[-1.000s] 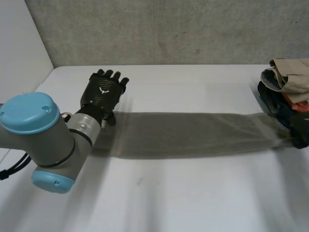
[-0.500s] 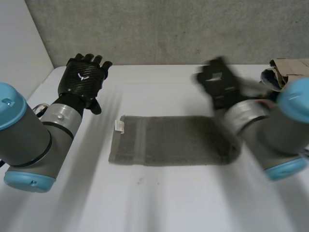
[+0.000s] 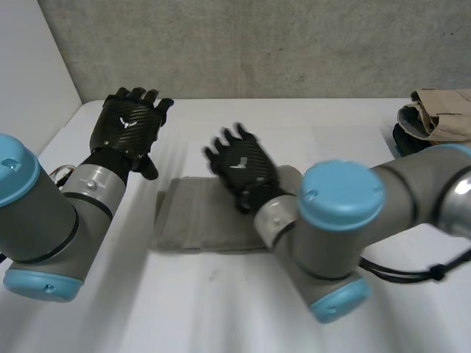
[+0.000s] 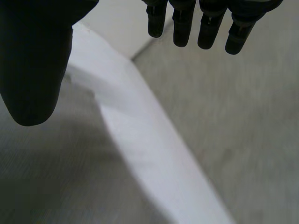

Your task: Fold the laundry.

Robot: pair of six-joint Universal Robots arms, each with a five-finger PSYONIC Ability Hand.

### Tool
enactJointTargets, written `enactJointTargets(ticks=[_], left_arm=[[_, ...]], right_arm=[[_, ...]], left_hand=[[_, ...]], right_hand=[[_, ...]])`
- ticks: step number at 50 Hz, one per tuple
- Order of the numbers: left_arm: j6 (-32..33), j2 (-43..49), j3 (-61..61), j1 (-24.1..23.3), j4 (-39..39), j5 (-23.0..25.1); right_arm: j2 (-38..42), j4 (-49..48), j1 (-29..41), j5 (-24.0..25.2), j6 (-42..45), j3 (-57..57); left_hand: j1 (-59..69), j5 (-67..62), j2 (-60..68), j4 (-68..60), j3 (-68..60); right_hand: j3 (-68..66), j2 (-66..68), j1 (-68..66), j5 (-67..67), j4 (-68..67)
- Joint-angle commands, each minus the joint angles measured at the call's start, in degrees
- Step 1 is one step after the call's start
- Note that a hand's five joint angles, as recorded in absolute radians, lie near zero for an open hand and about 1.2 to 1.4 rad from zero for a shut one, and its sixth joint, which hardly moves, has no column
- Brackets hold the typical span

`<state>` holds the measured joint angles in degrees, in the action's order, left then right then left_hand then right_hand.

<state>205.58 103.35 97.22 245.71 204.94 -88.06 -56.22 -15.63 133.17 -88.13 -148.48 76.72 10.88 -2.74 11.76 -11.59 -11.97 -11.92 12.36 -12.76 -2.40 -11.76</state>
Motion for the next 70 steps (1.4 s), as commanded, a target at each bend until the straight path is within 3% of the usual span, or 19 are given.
enactJointTargets(ticks=[1,5,8,9,12,18,25,28,33,34,37,38,41,42,46,50,58,65,70], left_arm=[[0.0,0.1,-0.5,-0.8,0.0,0.0],[0.1,0.5,-0.5,-1.4,0.0,0.1],[0.1,0.7,-0.5,-1.5,0.0,0.1],[0.1,0.7,-0.5,-1.5,0.0,0.0],[0.1,0.7,-0.5,-1.5,0.0,0.1],[0.1,0.4,-0.5,-1.5,0.0,0.0],[0.1,-0.5,-0.5,-1.6,-0.1,-0.4],[0.0,-1.6,-0.5,-1.3,-0.1,-0.8],[-1.0,-2.4,-0.2,-0.8,-0.1,-1.8],[-1.8,-2.8,-0.1,-0.7,-0.1,-2.5],[-3.4,-3.2,0.0,-0.8,-0.3,-3.3],[-4.4,-3.2,0.1,-0.8,-0.4,-3.5],[-5.5,-3.2,0.1,-1.3,-0.5,-3.6],[-6.2,-3.2,0.0,-1.6,-0.6,-3.5],[-8.4,-3.2,-0.4,-3.3,-0.9,-3.5],[-10.9,-1.8,-0.9,-7.7,-1.5,-3.5],[-11.9,8.4,-5.0,-13.6,-6.5,-6.1],[-11.1,14.2,-8.5,-13.1,-12.6,-17.0],[-11.0,16.2,-8.8,-10.8,-16.1,-17.8]], right_arm=[[-1.4,12.4,-9.4,1.2,-5.2,6.8],[-1.3,11.4,-11.4,0.9,-4.8,10.3],[-1.3,9.4,-12.8,0.5,-4.7,11.8],[-1.4,7.1,-14.0,0.2,-4.5,12.7],[-1.8,3.4,-14.6,-1.4,-3.8,13.2],[-5.7,-1.8,-13.7,-4.8,-0.7,11.3],[-4.3,-8.9,0.3,-3.2,7.4,4.1],[1.0,-9.3,5.6,2.2,11.8,1.8],[6.6,-6.4,8.2,12.4,14.6,0.6],[7.3,-5.2,8.2,12.9,14.3,0.3],[7.3,-4.4,8.1,10.9,11.9,-0.3],[6.7,-4.4,7.8,8.7,8.0,-0.4],[5.3,-4.5,6.0,5.7,-1.3,-0.5],[3.3,-3.9,3.3,4.4,-8.6,-0.6],[-2.6,1.4,-1.9,4.3,-24.7,-0.5],[-2.8,9.3,-5.1,5.0,-33.1,-2.0],[5.8,17.3,-6.3,7.6,-33.5,-10.6],[13.3,23.8,-6.4,11.2,-34.2,-18.8],[17.5,27.3,-6.1,10.4,-33.5,-23.7]], left_hand=[[-0.7,2.5,-1.6,1.4,1.8],[-0.7,2.5,-1.6,1.4,1.8],[-0.7,2.5,-1.6,1.4,1.8],[-0.7,2.5,-1.6,1.4,1.8],[-0.8,2.7,-1.7,1.5,1.9],[-0.8,2.7,-1.7,1.5,1.9],[-0.8,2.7,-1.7,1.5,1.9],[-0.5,2.4,-1.4,1.2,1.6],[-0.2,2.0,-1.0,0.9,1.2],[-0.3,2.2,-1.2,1.0,1.4],[-0.3,2.2,-1.2,1.0,1.4],[-0.3,2.2,-1.2,1.0,1.4],[-0.3,2.2,-1.2,1.0,1.4],[-0.3,2.2,-1.2,1.0,1.4],[-0.2,2.0,-1.0,0.9,1.2],[0.3,1.5,-0.5,0.4,0.7],[2.4,-0.5,1.5,-1.6,-1.3],[2.2,-0.3,1.3,-1.5,-1.1],[1.7,0.2,0.8,-1.0,-0.6]], right_hand=[[1.9,-2.4,2.8,2.4,1.8],[1.4,-1.8,2.2,1.9,1.2],[-36.7,36.3,-35.8,-36.2,-36.8],[-67.8,67.3,-66.9,-67.3,-67.9],[-68.1,67.6,-67.2,-67.6,-68.2],[-68.1,67.6,-67.2,-67.6,-68.2],[-68.1,67.6,-67.2,-67.6,-68.2],[-68.1,67.6,-67.2,-67.6,-68.2],[-68.1,67.6,-67.2,-67.6,-68.2],[-59.6,59.2,-58.8,-59.2,-59.8],[-0.2,-0.2,0.6,0.3,-0.4],[1.9,-2.4,2.8,2.4,1.8],[1.9,-2.4,2.8,2.4,1.8],[1.9,-2.4,2.8,2.4,1.8],[1.9,-2.4,2.8,2.4,1.8],[1.9,-2.4,2.8,2.4,1.8],[1.9,-2.4,2.8,2.4,1.8],[1.9,-2.4,2.8,2.4,1.8],[1.9,-2.4,2.8,2.4,1.8]])
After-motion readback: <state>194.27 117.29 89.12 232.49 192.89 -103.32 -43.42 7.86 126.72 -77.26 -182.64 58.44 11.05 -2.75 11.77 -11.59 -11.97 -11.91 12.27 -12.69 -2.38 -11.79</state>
